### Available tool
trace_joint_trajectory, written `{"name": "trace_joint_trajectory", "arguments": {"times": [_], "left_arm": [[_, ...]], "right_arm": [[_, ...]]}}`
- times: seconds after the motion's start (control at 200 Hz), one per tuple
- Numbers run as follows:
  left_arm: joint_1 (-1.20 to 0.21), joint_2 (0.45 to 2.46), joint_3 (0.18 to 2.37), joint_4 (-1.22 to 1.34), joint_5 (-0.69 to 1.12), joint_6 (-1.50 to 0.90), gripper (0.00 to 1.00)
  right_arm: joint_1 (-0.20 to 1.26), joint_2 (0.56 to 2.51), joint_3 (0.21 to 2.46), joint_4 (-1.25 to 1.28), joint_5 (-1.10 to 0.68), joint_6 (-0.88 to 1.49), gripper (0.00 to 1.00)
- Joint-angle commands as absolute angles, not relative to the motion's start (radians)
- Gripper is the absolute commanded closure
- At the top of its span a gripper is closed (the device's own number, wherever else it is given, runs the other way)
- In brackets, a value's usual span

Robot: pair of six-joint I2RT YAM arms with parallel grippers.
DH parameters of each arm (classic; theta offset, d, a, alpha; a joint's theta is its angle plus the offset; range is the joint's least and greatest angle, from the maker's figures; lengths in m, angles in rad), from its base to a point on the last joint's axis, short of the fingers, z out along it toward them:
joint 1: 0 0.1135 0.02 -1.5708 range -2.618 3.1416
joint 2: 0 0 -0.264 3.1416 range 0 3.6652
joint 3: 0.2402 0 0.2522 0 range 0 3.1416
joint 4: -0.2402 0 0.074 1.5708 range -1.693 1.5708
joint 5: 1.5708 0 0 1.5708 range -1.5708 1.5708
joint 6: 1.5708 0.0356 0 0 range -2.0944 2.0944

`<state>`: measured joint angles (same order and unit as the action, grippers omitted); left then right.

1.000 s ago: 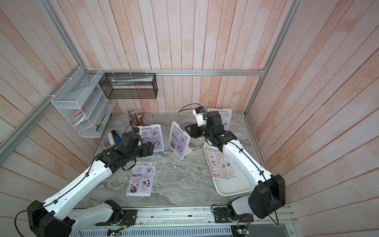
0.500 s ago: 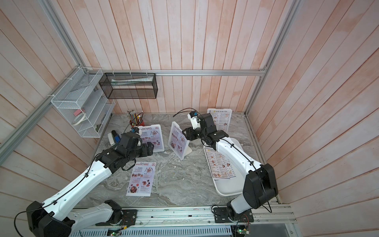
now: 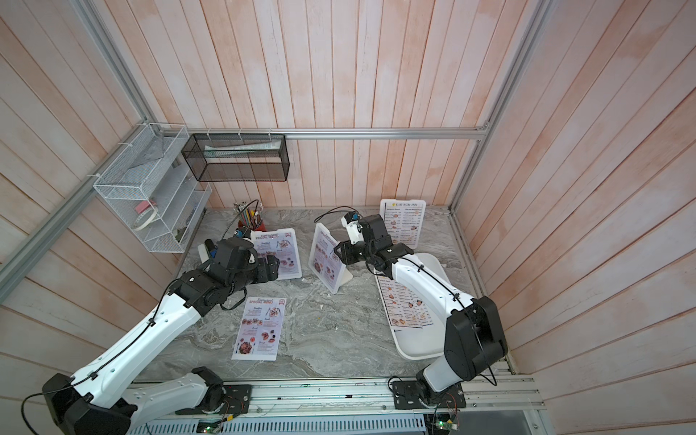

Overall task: Replace the menus in the menu holders
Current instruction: Move the menu holder to the center of the board.

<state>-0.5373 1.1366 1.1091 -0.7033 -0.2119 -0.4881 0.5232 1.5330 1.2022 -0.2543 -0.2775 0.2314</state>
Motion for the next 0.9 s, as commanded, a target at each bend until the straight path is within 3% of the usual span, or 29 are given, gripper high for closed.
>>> {"name": "trace_joint_trajectory", "arguments": {"times": [0.0, 0.115, 0.32, 0.895], "left_arm": [[-0.535, 1.139, 1.136, -0.711, -0.230, -0.467, 0.10], [-0.535, 1.143, 1.135, -0.705, -0.227, -0.465, 0.10], [-0.535, 1.149, 1.145, -0.704, -0.230, -0.458, 0.10], [-0.535, 1.196, 1.172, -0.676, -0.216, -0.447, 0.10]], "right_arm": [[0.527, 1.497, 1.172, -0.239, -0.249, 0.288, 0.65], [0.526, 1.475, 1.151, -0.238, -0.236, 0.308, 0.75], [0.527, 1.430, 1.134, -0.268, -0.208, 0.307, 0.83], [0.595, 1.263, 1.023, -0.391, -0.181, 0.340, 0.77]]}}
